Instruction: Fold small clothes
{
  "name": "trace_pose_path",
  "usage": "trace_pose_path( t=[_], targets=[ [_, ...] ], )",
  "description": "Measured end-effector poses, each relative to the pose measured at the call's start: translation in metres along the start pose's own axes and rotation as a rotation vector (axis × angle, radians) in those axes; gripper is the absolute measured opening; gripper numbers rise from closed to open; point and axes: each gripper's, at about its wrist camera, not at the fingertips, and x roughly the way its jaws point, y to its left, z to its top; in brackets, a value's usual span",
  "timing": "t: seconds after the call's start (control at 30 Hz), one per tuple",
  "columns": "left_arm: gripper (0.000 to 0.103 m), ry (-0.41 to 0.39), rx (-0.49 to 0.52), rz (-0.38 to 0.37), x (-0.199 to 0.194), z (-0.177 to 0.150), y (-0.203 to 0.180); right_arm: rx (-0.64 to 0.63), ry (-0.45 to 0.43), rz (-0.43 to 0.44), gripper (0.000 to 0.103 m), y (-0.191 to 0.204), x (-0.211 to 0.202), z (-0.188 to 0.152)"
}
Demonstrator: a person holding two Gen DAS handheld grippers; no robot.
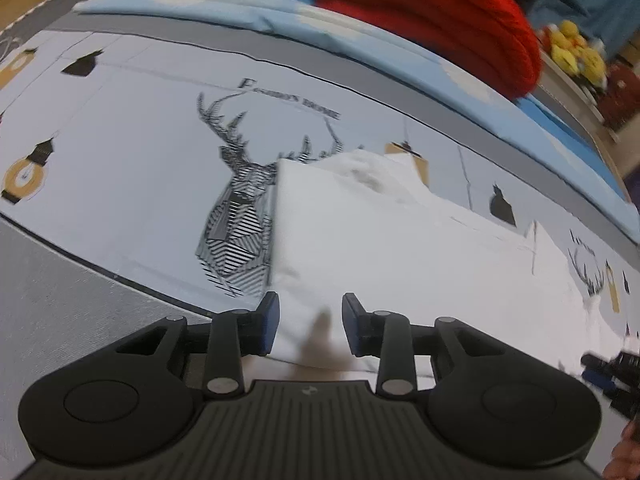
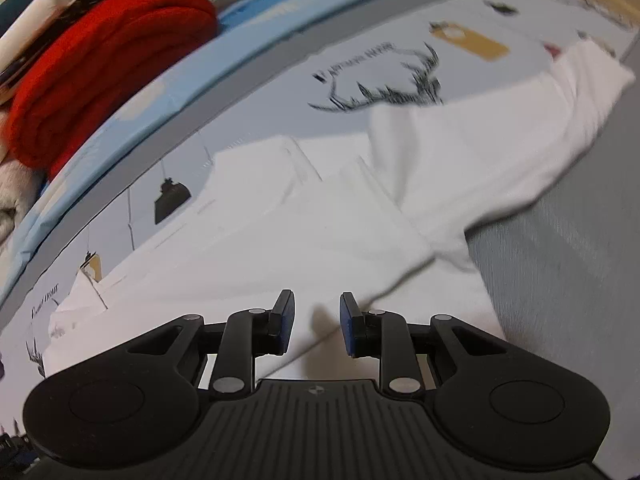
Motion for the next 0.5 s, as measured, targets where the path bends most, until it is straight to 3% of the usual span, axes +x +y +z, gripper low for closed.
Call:
trace_pose_path(
  t=[0.2, 0.5],
  targets=[
    [0.038, -0.021, 0.108, 0.019, -0.003, -0.005, -0.018, -0.089, -0.065, -0.004, 0.026, 0.011, -0.015, 0.005],
    [0.048, -0.097, 0.284, -0.015, -0.015, -0.015, -0.051, -0.150, -0.127, -0.027, 0.026, 0.007, -0.027, 0.014]
  ],
)
